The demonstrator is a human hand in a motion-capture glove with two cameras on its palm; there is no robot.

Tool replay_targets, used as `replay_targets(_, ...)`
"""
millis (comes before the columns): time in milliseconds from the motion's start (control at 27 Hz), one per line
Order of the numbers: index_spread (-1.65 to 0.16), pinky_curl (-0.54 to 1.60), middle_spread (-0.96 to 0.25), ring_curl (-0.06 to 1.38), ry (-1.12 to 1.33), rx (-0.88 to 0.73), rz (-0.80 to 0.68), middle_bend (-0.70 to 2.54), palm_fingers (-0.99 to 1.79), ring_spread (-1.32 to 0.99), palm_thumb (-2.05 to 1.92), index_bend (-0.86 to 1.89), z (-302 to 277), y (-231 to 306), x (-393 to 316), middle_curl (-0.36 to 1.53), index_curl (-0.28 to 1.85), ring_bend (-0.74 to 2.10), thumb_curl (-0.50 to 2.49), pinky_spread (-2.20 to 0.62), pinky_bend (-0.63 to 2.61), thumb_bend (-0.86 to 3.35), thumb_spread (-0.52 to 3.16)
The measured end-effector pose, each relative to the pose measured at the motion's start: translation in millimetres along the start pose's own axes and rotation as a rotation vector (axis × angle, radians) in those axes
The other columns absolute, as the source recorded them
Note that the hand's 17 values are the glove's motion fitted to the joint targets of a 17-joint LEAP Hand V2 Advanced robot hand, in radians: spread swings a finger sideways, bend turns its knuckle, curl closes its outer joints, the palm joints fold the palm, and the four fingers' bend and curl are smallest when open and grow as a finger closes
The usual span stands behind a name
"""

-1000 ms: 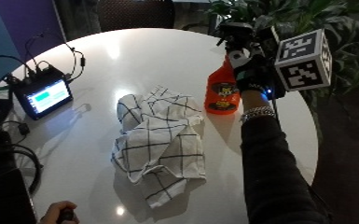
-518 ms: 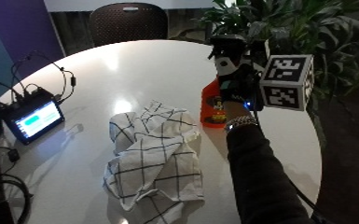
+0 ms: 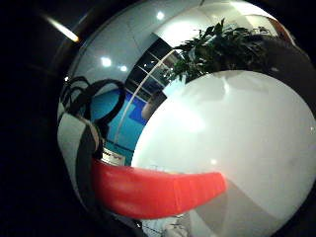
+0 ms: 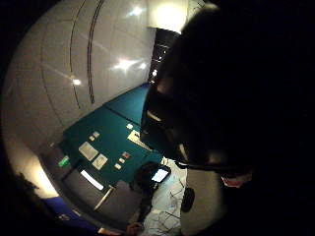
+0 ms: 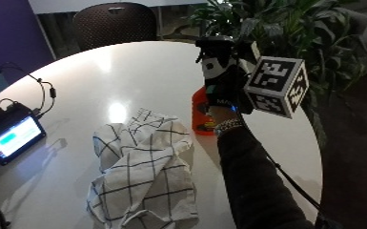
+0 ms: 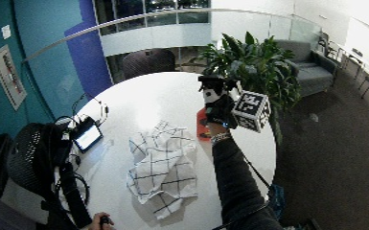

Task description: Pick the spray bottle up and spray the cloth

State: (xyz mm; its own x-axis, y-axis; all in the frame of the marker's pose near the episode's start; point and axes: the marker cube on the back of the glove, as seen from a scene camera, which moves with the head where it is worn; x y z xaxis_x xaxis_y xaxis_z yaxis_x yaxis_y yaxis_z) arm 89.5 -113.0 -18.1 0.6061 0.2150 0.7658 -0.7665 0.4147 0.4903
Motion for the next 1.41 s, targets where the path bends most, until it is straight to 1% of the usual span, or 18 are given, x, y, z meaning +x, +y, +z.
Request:
replay_targets(222,-0.27,0.43,-0.2,0.45,-0.008,0.034,-0.069,0.44,1.45,-0.18,0.94,0.22,3.6,-2.7,-14.2,0.46,0.4,0.63,0.5,-0.25,0.56,-0.03,0.77)
replay_targets(407,-0.27,0.45,-0.2,0.46,-0.047,-0.017,-0.112,0.49,1.44,-0.19,0.94,0.23,7.6,-7.7,-23.0,0.49,0.43,0.65,0.54,-0.26,0.59,-0.02,0.71)
replay_targets(481,-0.27,0.46,-0.2,0.46,-0.041,-0.045,-0.153,0.5,1.43,-0.19,0.95,0.25,6.6,-11.4,-30.0,0.49,0.44,0.66,0.55,-0.26,0.59,-0.02,0.69)
replay_targets(555,-0.27,0.46,-0.21,0.47,-0.009,-0.07,-0.227,0.52,1.42,-0.19,0.95,0.25,2.4,-14.4,-41.4,0.5,0.45,0.66,0.57,-0.26,0.6,-0.02,0.67)
replay_targets(703,-0.27,0.47,-0.21,0.47,0.107,-0.105,-0.439,0.53,1.41,-0.19,0.95,0.26,-9.1,-13.8,-69.5,0.5,0.46,0.67,0.59,-0.26,0.61,-0.03,0.64)
replay_targets(889,-0.27,0.47,-0.21,0.47,0.281,-0.09,-0.685,0.54,1.4,-0.2,0.95,0.27,-20.3,-11.0,-93.3,0.51,0.48,0.68,0.62,-0.27,0.61,-0.03,0.6)
replay_targets(1074,-0.27,0.47,-0.21,0.47,0.393,-0.131,-0.802,0.55,1.39,-0.2,0.94,0.29,-17.3,-10.9,-99.7,0.51,0.5,0.68,0.64,-0.27,0.61,-0.03,0.57)
replay_targets(1222,-0.26,0.47,-0.2,0.47,0.593,-0.194,-0.982,0.55,1.39,-0.19,0.94,0.3,-9.9,-2.2,-95.8,0.51,0.51,0.68,0.66,-0.27,0.6,-0.03,0.55)
replay_targets(1407,-0.26,0.47,-0.2,0.47,0.736,-0.262,-1.085,0.55,1.39,-0.19,0.93,0.32,5.0,-0.4,-82.7,0.51,0.52,0.68,0.67,-0.27,0.59,-0.03,0.53)
